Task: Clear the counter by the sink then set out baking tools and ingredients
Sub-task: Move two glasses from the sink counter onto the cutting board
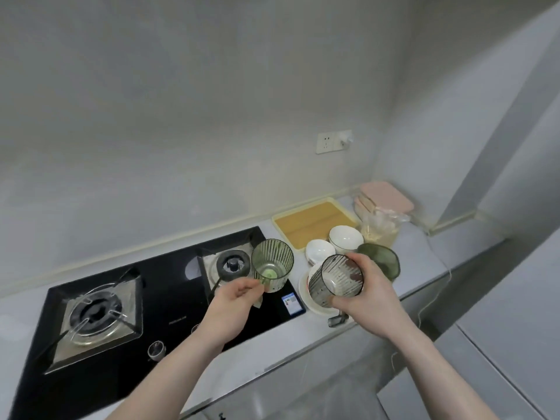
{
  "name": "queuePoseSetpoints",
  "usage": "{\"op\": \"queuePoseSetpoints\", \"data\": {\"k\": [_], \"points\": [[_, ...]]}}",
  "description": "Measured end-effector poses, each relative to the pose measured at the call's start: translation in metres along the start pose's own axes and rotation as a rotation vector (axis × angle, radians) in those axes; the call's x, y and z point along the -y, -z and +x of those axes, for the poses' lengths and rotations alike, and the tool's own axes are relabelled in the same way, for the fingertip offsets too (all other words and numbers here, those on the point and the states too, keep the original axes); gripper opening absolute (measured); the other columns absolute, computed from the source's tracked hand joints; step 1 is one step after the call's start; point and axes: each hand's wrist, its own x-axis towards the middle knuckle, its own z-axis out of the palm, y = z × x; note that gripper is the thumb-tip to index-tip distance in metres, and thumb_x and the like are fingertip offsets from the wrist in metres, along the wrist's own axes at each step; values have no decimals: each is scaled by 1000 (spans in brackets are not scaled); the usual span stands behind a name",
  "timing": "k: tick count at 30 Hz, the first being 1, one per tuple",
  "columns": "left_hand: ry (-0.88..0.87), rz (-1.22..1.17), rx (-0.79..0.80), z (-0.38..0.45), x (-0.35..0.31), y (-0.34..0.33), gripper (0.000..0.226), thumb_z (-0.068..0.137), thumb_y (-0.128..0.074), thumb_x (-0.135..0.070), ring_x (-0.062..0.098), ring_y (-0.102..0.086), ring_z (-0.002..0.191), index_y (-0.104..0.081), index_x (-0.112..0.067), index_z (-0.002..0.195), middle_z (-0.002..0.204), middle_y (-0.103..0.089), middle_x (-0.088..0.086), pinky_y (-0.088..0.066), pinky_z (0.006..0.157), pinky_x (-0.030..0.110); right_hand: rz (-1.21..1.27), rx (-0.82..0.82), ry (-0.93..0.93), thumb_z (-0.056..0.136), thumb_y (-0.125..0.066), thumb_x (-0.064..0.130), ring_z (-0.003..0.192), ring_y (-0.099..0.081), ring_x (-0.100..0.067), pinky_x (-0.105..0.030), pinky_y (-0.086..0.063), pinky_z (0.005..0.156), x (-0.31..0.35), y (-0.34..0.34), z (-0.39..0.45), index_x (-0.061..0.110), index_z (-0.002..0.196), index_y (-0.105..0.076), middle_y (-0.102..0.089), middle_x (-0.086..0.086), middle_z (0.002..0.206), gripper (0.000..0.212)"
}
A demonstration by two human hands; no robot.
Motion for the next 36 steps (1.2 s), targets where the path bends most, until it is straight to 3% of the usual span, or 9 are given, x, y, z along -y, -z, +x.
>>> {"op": "queuePoseSetpoints", "data": {"k": [3, 5, 7, 10, 16, 21, 25, 30, 36], "points": [[18, -51, -41, 30, -9, -37, 16, 98, -64, -30, 7, -67, 107, -78, -22, 102, 105, -76, -10, -47, 108, 37, 6, 40, 26, 50, -84, 38, 113, -54, -3, -27, -48, 98, -22, 28, 42, 30, 138, -48, -56, 15, 127, 95], [35, -77, -75, 45, -17, -60, 17, 98, -64, -28, 8, -66, 110, -77, -21, 103, 106, -76, -10, -45, 110, 40, 19, 58, 47, 47, -80, 45, 110, -55, -2, -14, -43, 91, -31, 47, 70, 32, 133, -49, -56, 16, 123, 93], [52, -84, -86, 57, -21, -76, 17, 98, -63, -28, 9, -65, 111, -78, -21, 104, 107, -76, -11, -44, 112, 40, 24, 86, 70, 52, -83, 40, 107, -53, -3, -6, -37, 82, -36, 59, 93, 35, 129, -47, -55, 16, 120, 85], [70, -89, -75, 73, -26, -90, 19, 98, -62, -29, 10, -65, 112, -79, -22, 99, 106, -76, -11, -43, 112, 40, 0, 128, 91, 63, -89, 25, 107, -51, -4, -10, -36, 81, -45, 68, 124, 32, 135, -46, -51, 15, 118, 84], [82, -81, -92, 121, -41, -100, 16, 93, -67, -30, 13, -66, 111, -81, -22, 95, 106, -77, -8, -45, 109, 37, 9, 140, 106, 61, -89, 27, 110, -53, -4, -14, -39, 85, -57, 75, 173, 41, 127, -43, -53, 15, 121, 82], [105, -84, -96, 169, -45, -103, 18, 96, -66, -22, 18, -67, 98, -82, -22, 87, 101, -78, -3, -48, 98, 34, 2, 132, 59, 59, -88, 33, 113, -53, -6, -19, -40, 91, -71, 79, 202, 34, 133, -47, -53, 12, 124, 85], [169, -127, -86, 200, -46, -114, 19, 98, -62, -16, 26, -67, 109, -79, -12, 93, 103, -78, 4, -49, 102, 38, 4, 127, 4, 59, -89, 31, 119, -53, -10, -24, -43, 95, -83, 76, 228, 29, 141, -47, -52, 9, 130, 92], [234, -149, -106, 236, -49, -126, 22, 98, -58, -15, 27, -69, 98, -78, -5, 96, 101, -77, 11, -53, 103, 42, -16, 197, -26, 54, -86, 32, 120, -53, -11, -27, -45, 96, -91, 70, 273, 27, 143, -47, -53, 8, 133, 98], [314, -101, -214, 291, -39, -131, 18, 95, -61, -17, 24, -64, 93, -76, -8, 97, 100, -73, 10, -54, 88, 34, -64, 264, -20, 60, -86, 29, 124, -51, -13, -25, -41, 90, -97, 67, 333, 25, 146, -42, -51, 7, 139, 97]]}}
